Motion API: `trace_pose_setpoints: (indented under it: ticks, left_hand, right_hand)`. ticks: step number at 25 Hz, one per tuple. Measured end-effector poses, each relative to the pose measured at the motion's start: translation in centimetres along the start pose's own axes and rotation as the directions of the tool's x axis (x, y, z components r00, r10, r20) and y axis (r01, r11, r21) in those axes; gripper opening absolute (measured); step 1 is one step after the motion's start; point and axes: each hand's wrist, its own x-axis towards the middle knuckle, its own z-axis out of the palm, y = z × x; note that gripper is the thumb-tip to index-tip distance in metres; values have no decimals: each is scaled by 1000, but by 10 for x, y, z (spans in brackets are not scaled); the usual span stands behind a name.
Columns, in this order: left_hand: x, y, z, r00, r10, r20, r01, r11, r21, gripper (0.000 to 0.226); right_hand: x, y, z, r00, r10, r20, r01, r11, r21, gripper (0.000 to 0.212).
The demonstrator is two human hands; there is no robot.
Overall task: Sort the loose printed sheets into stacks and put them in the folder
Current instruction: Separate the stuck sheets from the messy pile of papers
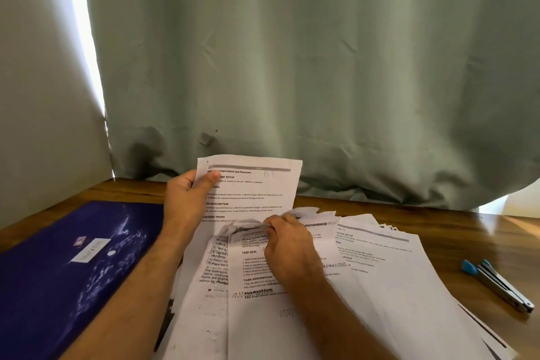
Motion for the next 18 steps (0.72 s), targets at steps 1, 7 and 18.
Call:
trace_pose_setpoints:
  ticks: [1,7,18]
  left_hand:
    - [0,13,1,999,45,-3,-45,999,-12,5]
    - [-1,89,14,952,290,95,-289,957,-27,8]
    - [-8,190,48,843,518,146,-493,852,-176,9]
  right_hand:
    - [-1,0,-1,1000,8,0,-8,1000,11,31]
    - [-4,-6,-11,998,24,-66,-14,987,161,44]
    - [-6,-39,-131,683,-247,-687,492,851,182,10]
